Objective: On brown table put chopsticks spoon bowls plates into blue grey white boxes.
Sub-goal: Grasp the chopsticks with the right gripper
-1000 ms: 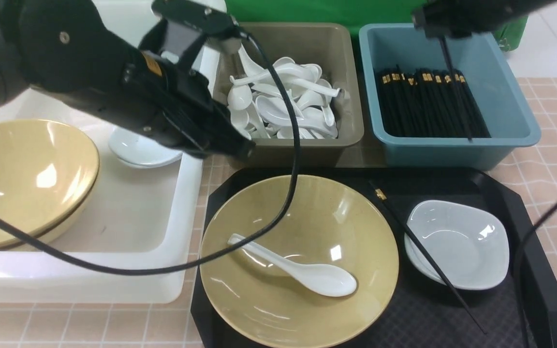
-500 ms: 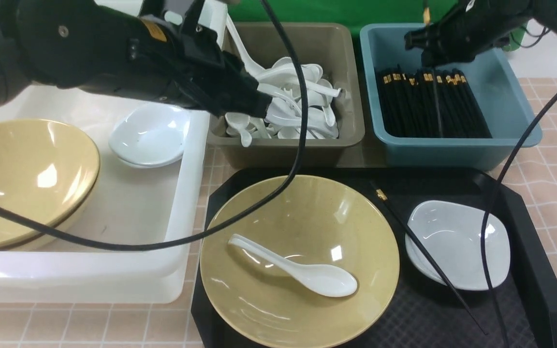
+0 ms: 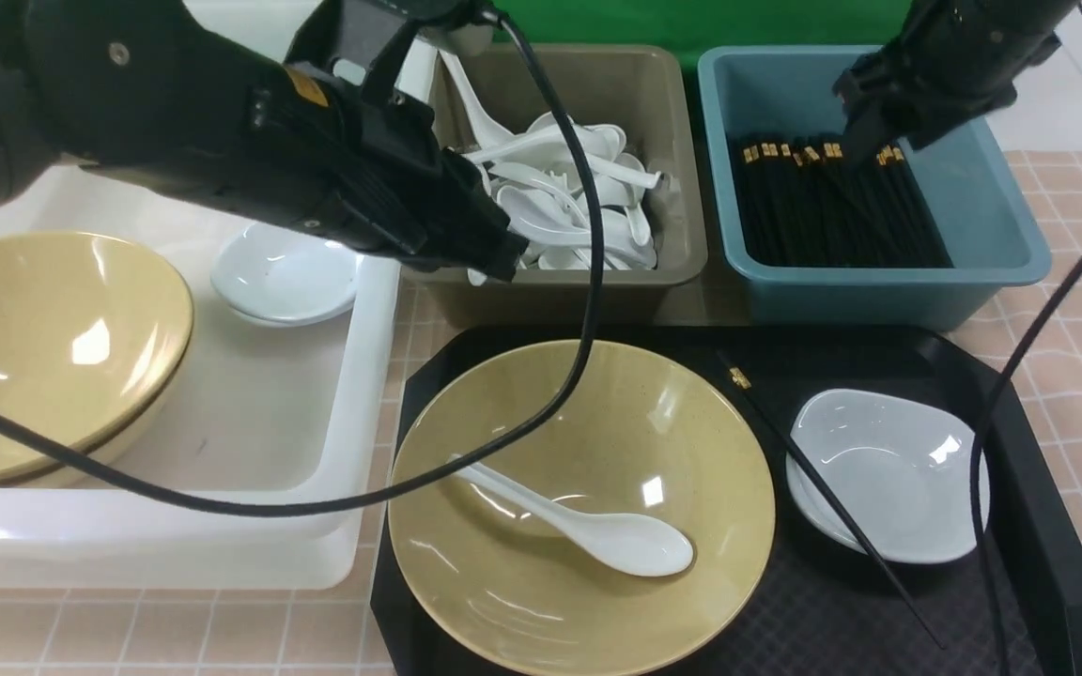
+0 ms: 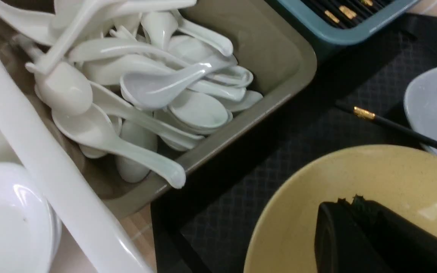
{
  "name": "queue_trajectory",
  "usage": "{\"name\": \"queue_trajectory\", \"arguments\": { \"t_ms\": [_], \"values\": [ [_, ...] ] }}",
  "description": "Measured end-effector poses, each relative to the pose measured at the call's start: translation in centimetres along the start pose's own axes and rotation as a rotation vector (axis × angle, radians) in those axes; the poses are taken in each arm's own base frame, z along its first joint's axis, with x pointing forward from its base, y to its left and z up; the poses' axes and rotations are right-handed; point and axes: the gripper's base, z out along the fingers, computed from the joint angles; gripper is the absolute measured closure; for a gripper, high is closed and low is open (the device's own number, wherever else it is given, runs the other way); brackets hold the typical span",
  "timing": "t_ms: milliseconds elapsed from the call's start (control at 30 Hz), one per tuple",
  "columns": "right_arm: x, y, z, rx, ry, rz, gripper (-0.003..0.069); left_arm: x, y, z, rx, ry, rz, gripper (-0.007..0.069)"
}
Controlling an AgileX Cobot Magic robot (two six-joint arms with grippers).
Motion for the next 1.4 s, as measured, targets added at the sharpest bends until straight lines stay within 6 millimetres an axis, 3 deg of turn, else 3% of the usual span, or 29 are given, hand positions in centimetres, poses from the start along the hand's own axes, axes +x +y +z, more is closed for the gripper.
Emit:
{"name": "queue_trajectory", "arguments": {
  "t_ms": [100, 233, 367, 567, 867, 1400],
  "values": [
    [2.6, 3.3, 0.3, -0.044, 0.085, -0.102, 0.0191, 0.1, -0.2, -0.6, 0.009, 0.011, 0.012, 0.0620],
    [6.5, 7.2, 2.5, -0.108, 0.230, -0.211, 0.0191, 0.2, -0.3, -0.8, 0.014, 0.017, 0.030, 0.0620],
    [9.0, 8.2, 5.1, -0.121, 0.294, -0.231, 0.0191, 0.1, -0.3, -0.9, 0.017, 0.015, 0.027, 0.0620],
    [11.5, 8.2, 7.8, -0.110, 0.319, -0.216, 0.0191, 0.2, -0.4, -0.9, 0.025, 0.017, 0.023, 0.0620],
    [11.0, 8.1, 8.4, -0.087, 0.225, -0.194, 0.0195, 0.1, -0.4, -0.9, 0.024, 0.015, 0.036, 0.0620],
    [11.0, 7.7, 8.6, -0.047, 0.233, -0.201, 0.0269, 0.2, -0.4, -0.9, 0.025, 0.016, 0.045, 0.0620]
  ]
}}
